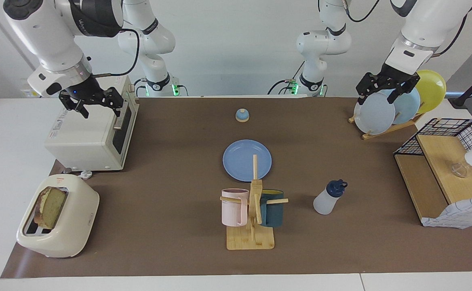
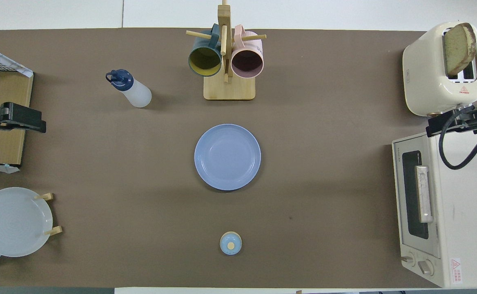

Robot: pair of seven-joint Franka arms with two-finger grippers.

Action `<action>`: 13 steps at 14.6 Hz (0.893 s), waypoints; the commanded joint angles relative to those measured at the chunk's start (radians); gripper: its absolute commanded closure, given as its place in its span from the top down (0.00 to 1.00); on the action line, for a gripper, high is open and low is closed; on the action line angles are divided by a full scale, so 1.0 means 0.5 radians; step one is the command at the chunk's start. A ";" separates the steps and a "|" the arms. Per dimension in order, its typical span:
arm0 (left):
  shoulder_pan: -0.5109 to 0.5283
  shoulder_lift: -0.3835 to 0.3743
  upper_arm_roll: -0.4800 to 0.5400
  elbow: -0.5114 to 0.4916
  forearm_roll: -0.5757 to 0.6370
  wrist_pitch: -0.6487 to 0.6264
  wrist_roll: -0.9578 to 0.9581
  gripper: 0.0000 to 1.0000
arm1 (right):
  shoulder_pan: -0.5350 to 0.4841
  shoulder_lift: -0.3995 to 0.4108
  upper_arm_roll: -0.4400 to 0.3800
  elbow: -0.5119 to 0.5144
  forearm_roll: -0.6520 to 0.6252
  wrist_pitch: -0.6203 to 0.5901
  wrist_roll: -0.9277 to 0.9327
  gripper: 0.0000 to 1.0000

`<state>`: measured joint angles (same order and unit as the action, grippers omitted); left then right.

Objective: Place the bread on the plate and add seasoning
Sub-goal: 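Reach the left gripper toward the bottle while the right gripper reaches the toaster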

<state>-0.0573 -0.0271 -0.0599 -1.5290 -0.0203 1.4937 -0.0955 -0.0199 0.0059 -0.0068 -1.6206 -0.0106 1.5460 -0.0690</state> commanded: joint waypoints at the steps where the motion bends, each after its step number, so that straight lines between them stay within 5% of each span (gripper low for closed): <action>1: 0.016 -0.044 0.012 -0.013 -0.027 -0.021 0.035 1.00 | -0.022 -0.021 0.011 -0.008 0.040 0.013 0.006 1.00; 7: 0.044 -0.078 0.015 -0.044 -0.027 -0.002 0.022 1.00 | -0.022 -0.021 0.011 -0.008 0.043 0.019 0.006 1.00; 13: 0.044 -0.096 0.003 -0.056 -0.024 -0.002 0.010 1.00 | -0.012 -0.009 0.011 -0.063 -0.040 0.380 0.018 1.00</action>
<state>-0.0306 -0.0449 -0.0525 -1.5307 -0.0204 1.4940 -0.0955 -0.0194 0.0077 -0.0068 -1.6248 -0.0166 1.6721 -0.0690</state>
